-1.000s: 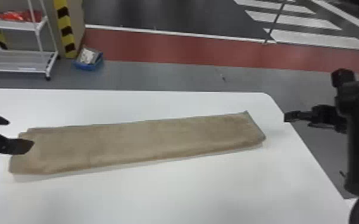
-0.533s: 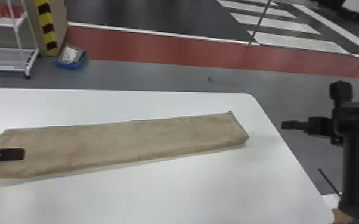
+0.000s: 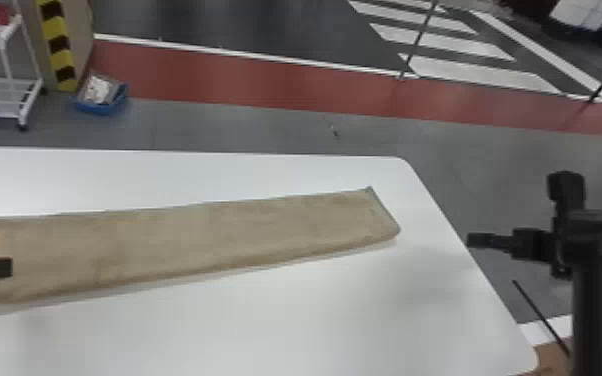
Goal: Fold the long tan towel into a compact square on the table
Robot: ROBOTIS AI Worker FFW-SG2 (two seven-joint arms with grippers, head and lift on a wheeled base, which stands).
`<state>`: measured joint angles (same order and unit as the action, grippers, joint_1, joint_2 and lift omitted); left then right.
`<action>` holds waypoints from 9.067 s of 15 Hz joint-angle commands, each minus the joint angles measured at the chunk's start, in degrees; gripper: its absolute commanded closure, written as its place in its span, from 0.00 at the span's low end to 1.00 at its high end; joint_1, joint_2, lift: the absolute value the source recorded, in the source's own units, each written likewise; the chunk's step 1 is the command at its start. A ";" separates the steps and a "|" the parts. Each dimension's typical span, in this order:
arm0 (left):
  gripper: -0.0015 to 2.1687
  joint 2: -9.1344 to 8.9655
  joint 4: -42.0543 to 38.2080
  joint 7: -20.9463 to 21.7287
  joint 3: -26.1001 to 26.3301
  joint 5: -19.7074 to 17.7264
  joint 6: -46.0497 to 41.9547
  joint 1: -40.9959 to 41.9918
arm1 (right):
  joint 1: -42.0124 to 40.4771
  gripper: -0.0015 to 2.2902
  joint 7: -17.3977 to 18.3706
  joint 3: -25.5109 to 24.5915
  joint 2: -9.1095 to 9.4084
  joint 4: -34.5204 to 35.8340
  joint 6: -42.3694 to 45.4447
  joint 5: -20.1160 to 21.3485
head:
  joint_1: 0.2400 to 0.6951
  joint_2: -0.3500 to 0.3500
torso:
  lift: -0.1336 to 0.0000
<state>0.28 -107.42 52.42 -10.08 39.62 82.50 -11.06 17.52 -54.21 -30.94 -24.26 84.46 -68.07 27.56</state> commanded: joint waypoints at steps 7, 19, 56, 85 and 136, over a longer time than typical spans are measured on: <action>0.06 -0.43 -16.33 1.28 -2.49 -11.50 5.53 8.34 | -0.91 0.03 -0.55 -0.26 0.70 2.64 -6.07 -0.05 | 1.00 0.02 | 0.07; 0.06 -0.43 2.48 2.24 -4.95 -18.88 -2.90 -0.27 | -1.70 0.03 -0.64 -1.49 1.84 3.69 -8.71 1.09 | 1.00 0.00 | 0.07; 0.99 4.73 10.13 11.21 -9.52 -12.82 -9.58 -5.37 | 0.06 0.03 -1.51 -1.31 1.84 2.02 -8.71 1.88 | 1.00 0.07 | 0.07; 0.99 -0.43 2.22 6.46 23.09 -2.18 7.53 -16.71 | -1.61 0.03 -2.04 -4.39 -0.09 3.08 -8.01 0.12 | 1.00 0.00 | 0.07; 0.03 -0.43 -36.89 -17.97 -17.34 -41.38 7.53 25.74 | -13.74 0.26 -17.95 61.09 16.34 27.51 40.86 41.87 | 1.00 1.00 | 0.07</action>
<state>0.00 -144.33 34.46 -27.11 -1.22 89.26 14.54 4.11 -71.78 30.03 -7.91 112.26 -27.98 68.79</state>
